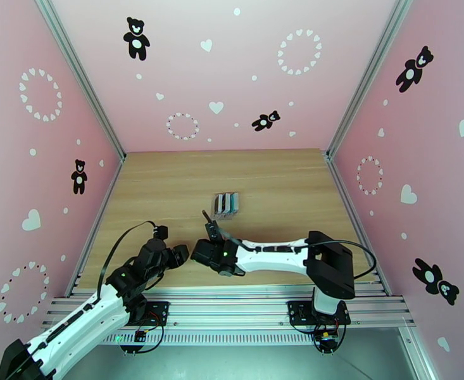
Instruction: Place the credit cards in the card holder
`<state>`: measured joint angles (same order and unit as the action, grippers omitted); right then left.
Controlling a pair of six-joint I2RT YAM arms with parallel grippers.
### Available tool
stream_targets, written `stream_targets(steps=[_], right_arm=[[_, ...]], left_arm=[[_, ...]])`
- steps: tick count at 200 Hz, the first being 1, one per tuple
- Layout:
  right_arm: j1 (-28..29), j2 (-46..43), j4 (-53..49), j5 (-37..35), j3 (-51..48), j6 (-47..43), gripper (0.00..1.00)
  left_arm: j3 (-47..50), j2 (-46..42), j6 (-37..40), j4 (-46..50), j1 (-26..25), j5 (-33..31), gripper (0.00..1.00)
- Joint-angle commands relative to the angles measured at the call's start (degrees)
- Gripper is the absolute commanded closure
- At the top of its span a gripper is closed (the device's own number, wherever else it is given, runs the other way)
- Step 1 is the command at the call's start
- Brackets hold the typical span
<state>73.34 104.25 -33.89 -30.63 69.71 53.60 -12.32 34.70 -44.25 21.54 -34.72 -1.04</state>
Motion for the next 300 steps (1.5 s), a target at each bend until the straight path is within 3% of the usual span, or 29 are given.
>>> stream_targets(steps=[1, 224, 300], right_arm=[[-1.0, 3.5, -3.9, 1.0, 3.7, 1.6, 0.38], [-6.8, 10.9, 0.2, 6.4, 5.7, 0.9, 0.56], [-7.1, 11.2, 1.7, 8.5, 4.6, 0.7, 0.71]], left_arm=[[0.7, 0.5, -0.4, -0.4, -0.6, 1.5, 0.39], [-1.1, 6.1, 1.2, -4.2, -2.5, 2.3, 0.41], [-2.6, 10.1, 1.1, -6.2, -3.8, 1.4, 0.41]])
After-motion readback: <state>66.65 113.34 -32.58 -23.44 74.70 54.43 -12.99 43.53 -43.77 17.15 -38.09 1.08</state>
